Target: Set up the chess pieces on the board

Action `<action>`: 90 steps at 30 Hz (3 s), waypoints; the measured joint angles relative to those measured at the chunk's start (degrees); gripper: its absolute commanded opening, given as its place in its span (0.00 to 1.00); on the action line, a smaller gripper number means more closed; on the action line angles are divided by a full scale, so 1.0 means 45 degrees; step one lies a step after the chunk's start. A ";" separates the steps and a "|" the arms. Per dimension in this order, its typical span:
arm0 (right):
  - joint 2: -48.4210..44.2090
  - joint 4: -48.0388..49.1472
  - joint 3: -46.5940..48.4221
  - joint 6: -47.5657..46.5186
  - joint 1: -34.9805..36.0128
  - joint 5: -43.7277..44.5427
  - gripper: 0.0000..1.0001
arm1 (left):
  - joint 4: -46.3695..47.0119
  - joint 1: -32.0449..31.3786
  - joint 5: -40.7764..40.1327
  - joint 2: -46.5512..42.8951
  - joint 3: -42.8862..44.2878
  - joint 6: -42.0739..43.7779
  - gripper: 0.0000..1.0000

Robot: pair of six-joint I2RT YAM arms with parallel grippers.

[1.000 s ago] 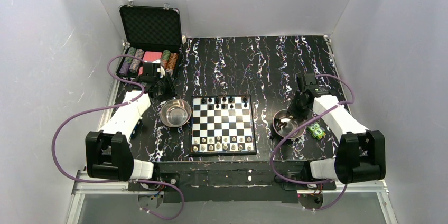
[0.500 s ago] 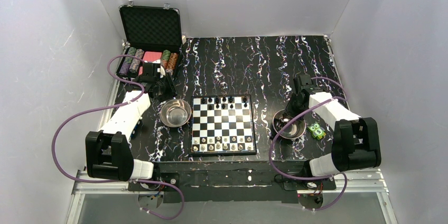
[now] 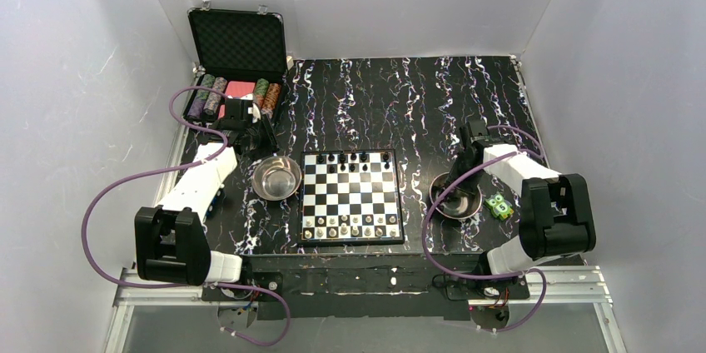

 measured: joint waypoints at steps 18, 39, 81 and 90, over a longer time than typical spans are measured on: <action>-0.0505 -0.0039 -0.0165 -0.0073 0.0000 0.0073 0.36 | 0.0005 0.0000 0.0044 0.0000 0.0000 0.0005 0.37; -0.1812 -0.1515 -0.0423 0.0000 -0.0073 0.0437 0.44 | 0.0010 0.0000 0.0155 0.0000 0.0000 -0.0044 0.37; -0.2103 -0.0767 -0.1146 -0.0131 -0.0296 0.0141 0.18 | 0.0063 0.0000 0.0243 0.0000 -0.0204 -0.0092 0.37; -0.3356 -0.0486 -0.1161 -0.0510 -0.0301 -0.0199 0.13 | 0.0063 0.0000 0.0418 0.0000 -0.0204 -0.0097 0.37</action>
